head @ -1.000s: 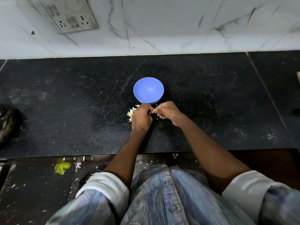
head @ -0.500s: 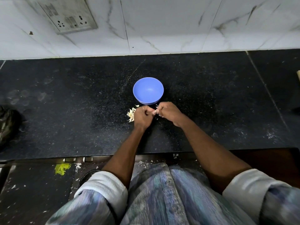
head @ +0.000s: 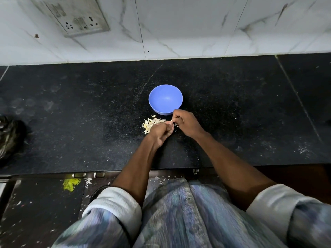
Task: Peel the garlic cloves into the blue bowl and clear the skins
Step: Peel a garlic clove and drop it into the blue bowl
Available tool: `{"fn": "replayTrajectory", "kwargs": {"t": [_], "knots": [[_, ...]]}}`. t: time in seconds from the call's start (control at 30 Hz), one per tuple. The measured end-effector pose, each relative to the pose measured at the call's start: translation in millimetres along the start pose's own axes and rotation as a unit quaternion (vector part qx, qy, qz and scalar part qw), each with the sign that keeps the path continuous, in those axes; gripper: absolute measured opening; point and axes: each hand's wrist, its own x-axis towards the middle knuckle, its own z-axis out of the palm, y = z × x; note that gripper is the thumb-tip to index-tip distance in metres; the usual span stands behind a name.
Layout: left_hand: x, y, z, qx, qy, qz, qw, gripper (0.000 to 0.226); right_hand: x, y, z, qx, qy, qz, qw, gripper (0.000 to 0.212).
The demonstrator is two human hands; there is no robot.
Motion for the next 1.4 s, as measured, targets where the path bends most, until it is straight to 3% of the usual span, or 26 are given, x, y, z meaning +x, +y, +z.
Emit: {"fn": "replayTrajectory", "kwargs": {"t": [0.07, 0.1, 0.17, 0.23, 0.3, 0.4, 0.47, 0.53, 0.63, 0.7, 0.77, 0.83, 0.9, 0.97, 1.0, 1.07, 1.17, 1.23, 1.27, 1.3, 1.4], "knots": [[-2.4, -3.1, 0.5, -0.061, -0.024, -0.039, 0.997, 0.035, 0.5, -2.6, -0.4, 0.006, -0.005, 0.005, 1.000, 0.020], [-3.1, -5.9, 1.2, -0.040, -0.011, -0.014, 0.999, 0.034, 0.8, -4.6, 0.0, 0.015, -0.014, 0.029, 0.999, 0.019], [-0.9, -14.2, -1.6, 0.112, 0.054, 0.138, 0.983, 0.029, 3.6, -8.5, 0.8, 0.053, -0.026, 0.131, 0.990, 0.017], [1.7, -16.4, -7.6, 0.276, 0.100, 0.301, 0.907, 0.029, 7.0, -15.4, 2.3, 0.142, -0.031, 0.254, 0.956, 0.017], [4.4, -13.1, -10.6, 0.362, 0.106, 0.398, 0.836, 0.029, 10.7, -20.8, 0.1, 0.258, -0.040, 0.348, 0.901, 0.020], [0.2, -9.3, -11.3, 0.449, 0.102, 0.476, 0.749, 0.025, 11.6, -24.6, -3.8, 0.351, -0.059, 0.425, 0.833, 0.024], [-0.7, -12.6, -12.2, 0.480, 0.104, 0.482, 0.725, 0.026, 7.8, -23.2, -1.6, 0.361, -0.060, 0.440, 0.820, 0.026], [0.5, -17.7, -11.1, 0.457, 0.112, 0.448, 0.760, 0.026, 4.5, -19.9, 4.5, 0.317, -0.036, 0.397, 0.861, 0.022], [1.0, -14.1, 1.3, 0.284, 0.140, 0.286, 0.904, 0.025, -0.8, -8.8, 11.6, 0.167, 0.019, 0.218, 0.961, 0.014], [0.1, -6.7, 9.8, 0.143, 0.103, 0.153, 0.972, 0.025, -2.9, -4.2, 9.2, 0.115, 0.041, 0.118, 0.985, 0.014], [-4.1, 4.0, 12.9, 0.017, 0.032, 0.035, 0.999, 0.033, -3.3, -5.2, 4.5, 0.112, 0.050, 0.063, 0.990, 0.015], [-6.6, 7.6, 8.8, -0.074, -0.016, -0.047, 0.996, 0.037, -4.7, -6.4, 3.1, 0.134, 0.045, 0.050, 0.989, 0.014], [-8.1, 3.5, 9.2, -0.098, -0.022, -0.065, 0.993, 0.037, -5.6, -6.2, 6.2, 0.182, 0.034, 0.098, 0.978, 0.012], [-4.7, -6.3, 10.3, 0.031, 0.034, 0.050, 0.998, 0.032, -1.2, -7.3, 9.8, 0.238, 0.033, 0.204, 0.949, 0.013], [-2.1, -11.4, 8.6, 0.142, 0.079, 0.152, 0.975, 0.029, 2.4, -9.4, 10.2, 0.253, 0.030, 0.256, 0.933, 0.014], [-0.3, -16.2, 2.3, 0.327, 0.143, 0.318, 0.878, 0.021, 9.4, -16.3, 7.3, 0.278, 0.017, 0.336, 0.900, 0.018], [-5.0, -15.7, -3.1, 0.477, 0.136, 0.425, 0.758, 0.020, 14.5, -21.3, 3.5, 0.329, -0.012, 0.431, 0.840, 0.022], [-5.0, -16.5, -6.7, 0.528, 0.142, 0.445, 0.709, 0.021, 12.7, -22.7, 7.3, 0.337, -0.023, 0.453, 0.825, 0.023], [-2.9, -18.6, -6.6, 0.518, 0.152, 0.433, 0.722, 0.019, 11.5, -21.9, 10.6, 0.320, -0.014, 0.436, 0.841, 0.021], [-3.6, -18.1, -4.5, 0.479, 0.162, 0.400, 0.764, 0.015, 10.0, -20.4, 14.5, 0.289, 0.003, 0.395, 0.872, 0.019], [1.0, -6.8, 5.3, 0.221, 0.130, 0.211, 0.943, 0.022, 1.8, -12.7, 15.7, 0.226, 0.037, 0.215, 0.949, 0.014]]}}
